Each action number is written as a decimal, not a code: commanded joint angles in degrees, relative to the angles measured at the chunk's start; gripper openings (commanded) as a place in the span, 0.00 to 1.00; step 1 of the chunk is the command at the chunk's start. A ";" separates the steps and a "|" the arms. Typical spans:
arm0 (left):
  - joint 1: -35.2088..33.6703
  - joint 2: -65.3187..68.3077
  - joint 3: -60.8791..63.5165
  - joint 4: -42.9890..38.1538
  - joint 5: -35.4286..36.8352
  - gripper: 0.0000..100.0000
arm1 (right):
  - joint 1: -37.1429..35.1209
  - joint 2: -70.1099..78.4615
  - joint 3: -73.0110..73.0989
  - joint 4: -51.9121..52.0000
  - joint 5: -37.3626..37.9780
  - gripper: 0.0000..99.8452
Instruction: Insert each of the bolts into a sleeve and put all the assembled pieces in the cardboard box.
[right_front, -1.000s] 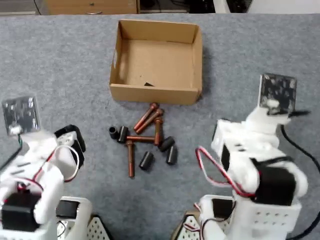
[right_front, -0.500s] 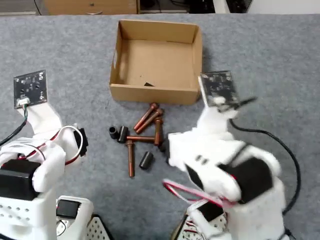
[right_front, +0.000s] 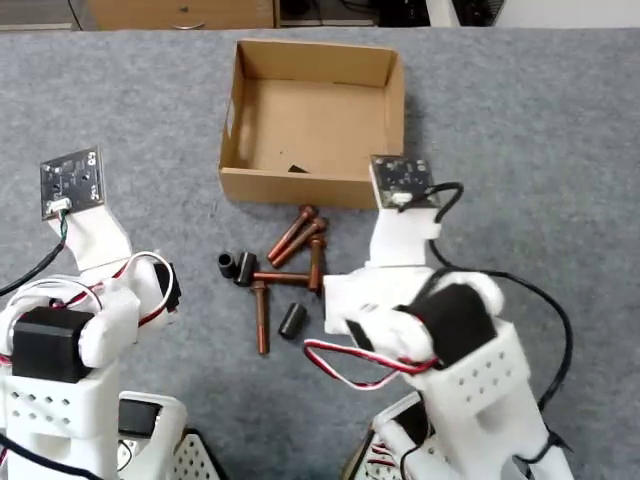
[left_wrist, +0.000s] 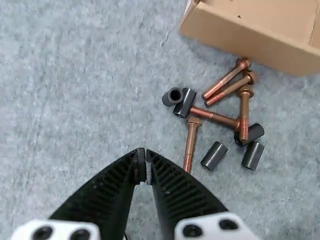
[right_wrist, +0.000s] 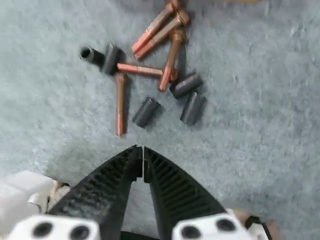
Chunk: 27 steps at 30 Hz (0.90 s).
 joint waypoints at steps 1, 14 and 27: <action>-0.79 0.22 -0.09 -2.02 0.18 0.02 | -0.84 0.13 4.26 -5.80 -0.62 0.01; -10.02 0.31 5.36 -8.53 0.18 0.02 | 7.43 15.87 -0.13 -7.82 -1.05 0.01; -10.02 0.22 11.16 -15.03 0.18 0.02 | 8.57 30.90 -1.45 -8.79 -1.14 0.12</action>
